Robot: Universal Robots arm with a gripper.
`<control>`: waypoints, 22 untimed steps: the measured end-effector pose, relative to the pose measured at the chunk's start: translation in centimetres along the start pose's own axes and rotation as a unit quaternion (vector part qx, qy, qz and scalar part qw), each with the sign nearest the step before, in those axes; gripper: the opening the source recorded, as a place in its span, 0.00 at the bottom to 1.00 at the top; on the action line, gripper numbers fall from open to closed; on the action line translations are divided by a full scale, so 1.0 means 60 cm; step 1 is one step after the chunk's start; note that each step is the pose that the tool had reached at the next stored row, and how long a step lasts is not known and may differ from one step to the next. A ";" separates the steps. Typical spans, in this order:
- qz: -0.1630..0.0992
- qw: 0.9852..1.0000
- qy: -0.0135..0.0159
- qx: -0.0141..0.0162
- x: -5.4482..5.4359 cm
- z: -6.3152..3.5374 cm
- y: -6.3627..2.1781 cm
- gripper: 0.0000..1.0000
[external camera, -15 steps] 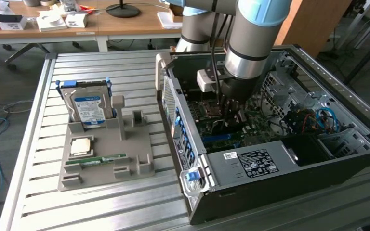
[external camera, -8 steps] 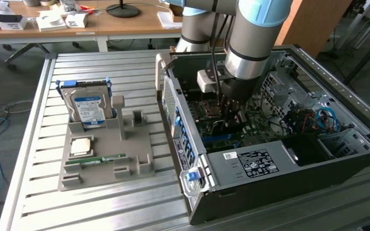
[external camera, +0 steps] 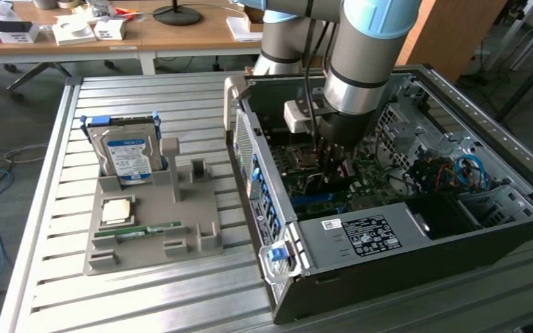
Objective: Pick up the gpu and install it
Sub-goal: 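Insert the gpu into the slot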
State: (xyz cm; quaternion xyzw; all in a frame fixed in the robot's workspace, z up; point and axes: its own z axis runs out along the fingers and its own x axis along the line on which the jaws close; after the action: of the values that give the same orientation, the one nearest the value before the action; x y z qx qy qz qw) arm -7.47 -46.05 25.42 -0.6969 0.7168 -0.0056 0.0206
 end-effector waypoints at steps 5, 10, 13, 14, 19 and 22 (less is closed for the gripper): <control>0.005 1.000 0.000 0.000 0.001 0.000 0.000 0.26; 0.005 1.000 0.000 0.000 0.002 0.000 0.000 0.26; 0.005 1.000 0.000 0.000 0.002 0.000 0.000 0.26; 0.005 1.000 0.000 0.000 0.002 0.000 0.000 0.26; 0.006 1.000 0.000 0.000 0.002 0.000 0.001 0.26; 0.006 1.000 0.000 0.000 0.002 0.000 0.001 0.26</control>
State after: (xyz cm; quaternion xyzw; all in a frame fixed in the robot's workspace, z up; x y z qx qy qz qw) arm -7.56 -46.16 25.41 -0.6925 0.7211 -0.0058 0.0206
